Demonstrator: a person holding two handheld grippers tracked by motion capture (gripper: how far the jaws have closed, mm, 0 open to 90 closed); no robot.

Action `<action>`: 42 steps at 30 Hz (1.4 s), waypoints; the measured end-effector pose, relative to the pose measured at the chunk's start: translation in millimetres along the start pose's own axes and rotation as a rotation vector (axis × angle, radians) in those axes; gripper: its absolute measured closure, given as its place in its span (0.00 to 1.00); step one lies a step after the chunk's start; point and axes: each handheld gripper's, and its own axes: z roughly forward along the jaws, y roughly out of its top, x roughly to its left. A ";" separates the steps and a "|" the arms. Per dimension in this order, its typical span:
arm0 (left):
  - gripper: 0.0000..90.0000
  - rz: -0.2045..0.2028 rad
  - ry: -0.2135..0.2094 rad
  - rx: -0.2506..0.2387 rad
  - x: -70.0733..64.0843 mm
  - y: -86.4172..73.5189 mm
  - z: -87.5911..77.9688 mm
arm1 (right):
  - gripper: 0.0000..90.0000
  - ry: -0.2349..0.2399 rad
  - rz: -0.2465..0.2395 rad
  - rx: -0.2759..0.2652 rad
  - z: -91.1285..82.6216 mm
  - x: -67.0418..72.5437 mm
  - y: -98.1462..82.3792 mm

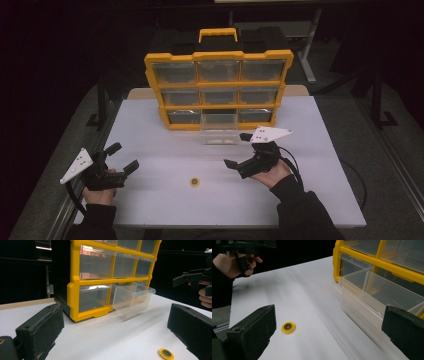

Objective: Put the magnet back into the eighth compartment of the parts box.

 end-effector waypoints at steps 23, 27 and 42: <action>0.01 -0.005 -0.005 -0.003 0.5 0.0 0.2 | 0.00 0.053 -0.018 0.073 24.3 7.8 8.3; 0.01 -0.005 -0.006 -0.004 0.6 0.1 0.0 | 0.00 0.069 -0.024 0.081 29.0 10.5 11.4; 0.01 -0.004 -0.005 -0.004 0.8 0.1 0.1 | 0.00 0.117 -0.041 0.139 45.5 16.9 18.9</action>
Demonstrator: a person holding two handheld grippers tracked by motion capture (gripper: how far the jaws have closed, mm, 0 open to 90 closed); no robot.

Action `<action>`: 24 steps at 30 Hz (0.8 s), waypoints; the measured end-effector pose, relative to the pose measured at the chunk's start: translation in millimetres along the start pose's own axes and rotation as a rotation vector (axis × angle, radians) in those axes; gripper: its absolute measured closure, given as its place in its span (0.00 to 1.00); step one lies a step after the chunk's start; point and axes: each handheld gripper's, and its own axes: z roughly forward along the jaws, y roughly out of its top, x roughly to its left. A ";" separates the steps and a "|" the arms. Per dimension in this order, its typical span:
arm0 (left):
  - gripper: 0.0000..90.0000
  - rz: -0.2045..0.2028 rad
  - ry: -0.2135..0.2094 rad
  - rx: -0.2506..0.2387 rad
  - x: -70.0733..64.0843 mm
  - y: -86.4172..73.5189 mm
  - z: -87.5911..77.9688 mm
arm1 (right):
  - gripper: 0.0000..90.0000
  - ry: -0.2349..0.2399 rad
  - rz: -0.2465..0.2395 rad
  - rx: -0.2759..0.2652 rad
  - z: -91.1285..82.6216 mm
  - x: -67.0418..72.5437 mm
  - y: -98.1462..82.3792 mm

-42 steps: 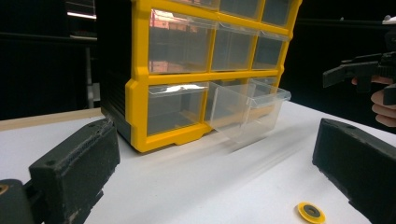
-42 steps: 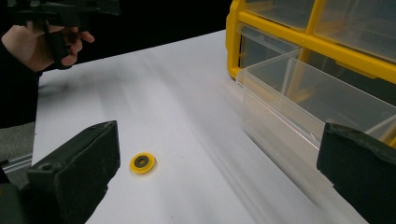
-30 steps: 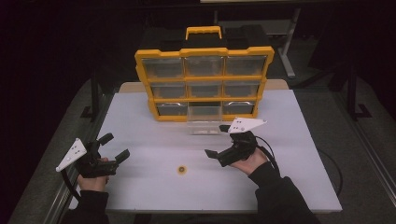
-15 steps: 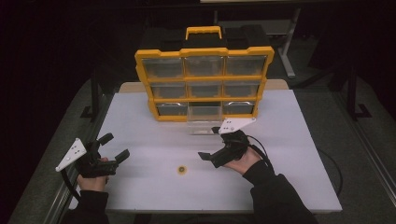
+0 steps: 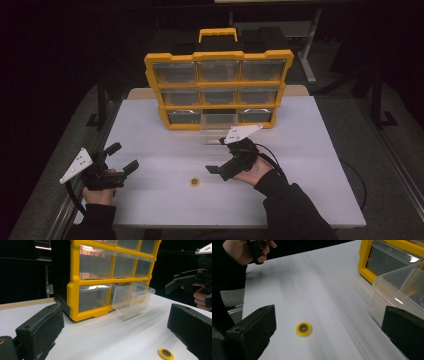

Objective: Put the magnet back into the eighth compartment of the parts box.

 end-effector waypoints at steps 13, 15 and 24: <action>0.01 0.001 0.006 -0.002 0.1 0.2 -0.6 | 0.00 0.040 -0.013 0.034 11.2 6.0 8.8; 0.01 0.002 0.007 -0.003 0.4 0.2 -0.8 | 0.00 0.049 -0.016 0.044 13.9 6.6 9.4; 0.01 -0.001 0.010 -0.009 0.8 0.3 -1.3 | 0.00 0.073 -0.031 0.077 23.7 10.2 13.3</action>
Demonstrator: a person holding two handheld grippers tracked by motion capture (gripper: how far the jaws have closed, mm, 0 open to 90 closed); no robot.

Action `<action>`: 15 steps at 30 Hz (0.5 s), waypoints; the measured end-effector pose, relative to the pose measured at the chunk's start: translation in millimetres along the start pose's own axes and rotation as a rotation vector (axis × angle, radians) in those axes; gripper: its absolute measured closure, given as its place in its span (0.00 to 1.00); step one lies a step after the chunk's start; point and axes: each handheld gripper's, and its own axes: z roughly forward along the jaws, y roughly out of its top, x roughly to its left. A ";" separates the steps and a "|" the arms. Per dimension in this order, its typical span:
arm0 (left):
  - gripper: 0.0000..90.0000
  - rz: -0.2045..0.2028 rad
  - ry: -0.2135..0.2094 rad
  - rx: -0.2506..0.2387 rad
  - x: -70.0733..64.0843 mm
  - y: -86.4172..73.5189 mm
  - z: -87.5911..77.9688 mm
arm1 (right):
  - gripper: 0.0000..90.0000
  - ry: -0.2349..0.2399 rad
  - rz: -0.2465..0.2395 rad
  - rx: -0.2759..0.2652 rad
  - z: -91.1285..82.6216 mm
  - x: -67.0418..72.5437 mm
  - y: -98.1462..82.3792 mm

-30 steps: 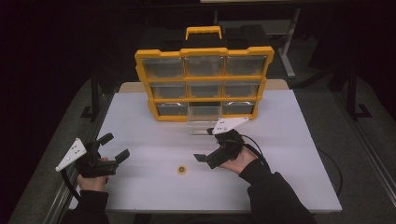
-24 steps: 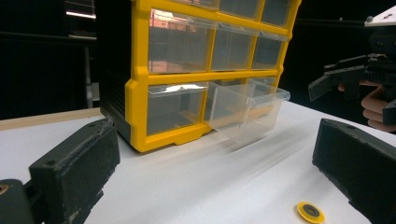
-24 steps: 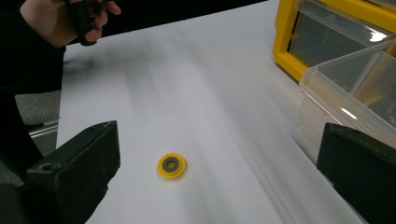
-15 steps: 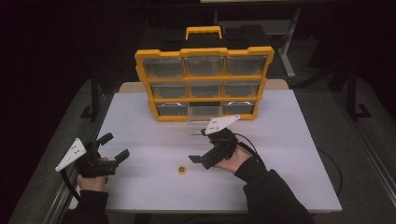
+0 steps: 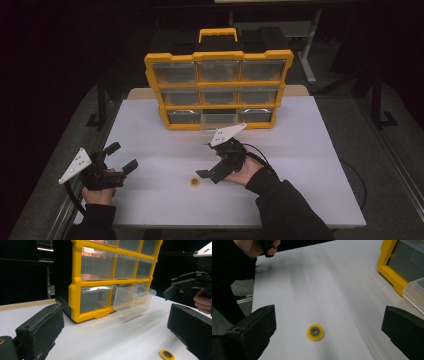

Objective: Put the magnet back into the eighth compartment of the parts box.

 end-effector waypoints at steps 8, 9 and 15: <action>0.01 -0.003 -0.001 -0.002 0.3 -0.1 -0.3 | 0.00 0.022 -0.008 0.038 10.2 1.9 1.8; 0.01 -0.003 0.000 -0.002 0.3 -0.2 -0.3 | 0.00 0.025 -0.008 0.041 11.2 2.2 1.9; 0.01 -0.002 0.002 -0.005 0.0 -0.1 -0.3 | 0.00 0.042 -0.011 0.069 17.8 2.8 2.1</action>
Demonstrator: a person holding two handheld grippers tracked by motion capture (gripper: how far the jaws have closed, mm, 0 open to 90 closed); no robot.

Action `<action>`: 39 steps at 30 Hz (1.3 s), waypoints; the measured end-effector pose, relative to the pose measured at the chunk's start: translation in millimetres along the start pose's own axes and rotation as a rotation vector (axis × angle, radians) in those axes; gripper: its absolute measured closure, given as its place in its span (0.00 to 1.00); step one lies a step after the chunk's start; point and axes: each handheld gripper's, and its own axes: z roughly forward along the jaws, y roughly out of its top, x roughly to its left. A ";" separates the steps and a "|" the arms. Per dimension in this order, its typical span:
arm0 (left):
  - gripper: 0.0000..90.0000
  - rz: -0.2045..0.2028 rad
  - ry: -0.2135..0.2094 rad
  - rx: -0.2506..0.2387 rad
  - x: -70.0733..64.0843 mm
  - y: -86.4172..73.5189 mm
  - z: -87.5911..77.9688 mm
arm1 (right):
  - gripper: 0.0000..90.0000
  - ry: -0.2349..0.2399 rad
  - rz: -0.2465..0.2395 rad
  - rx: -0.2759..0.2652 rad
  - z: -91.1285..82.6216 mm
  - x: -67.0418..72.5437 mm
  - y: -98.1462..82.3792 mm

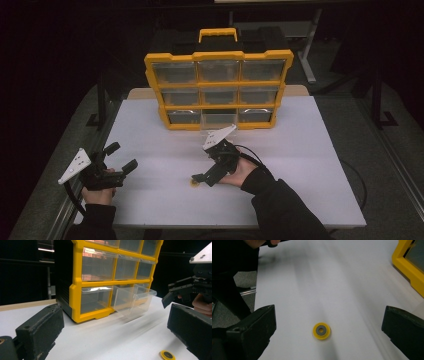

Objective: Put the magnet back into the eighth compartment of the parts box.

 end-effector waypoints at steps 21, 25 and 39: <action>0.01 0.001 -0.007 0.005 -0.1 -0.5 0.7 | 0.00 0.019 -0.012 0.087 25.2 0.9 0.9; 0.01 0.002 -0.006 0.005 -0.3 -0.4 0.7 | 0.00 0.029 -0.018 0.114 32.6 2.2 1.1; 0.01 0.006 -0.014 -0.001 -0.9 0.0 0.3 | 0.00 0.047 -0.017 0.179 49.5 2.4 -0.4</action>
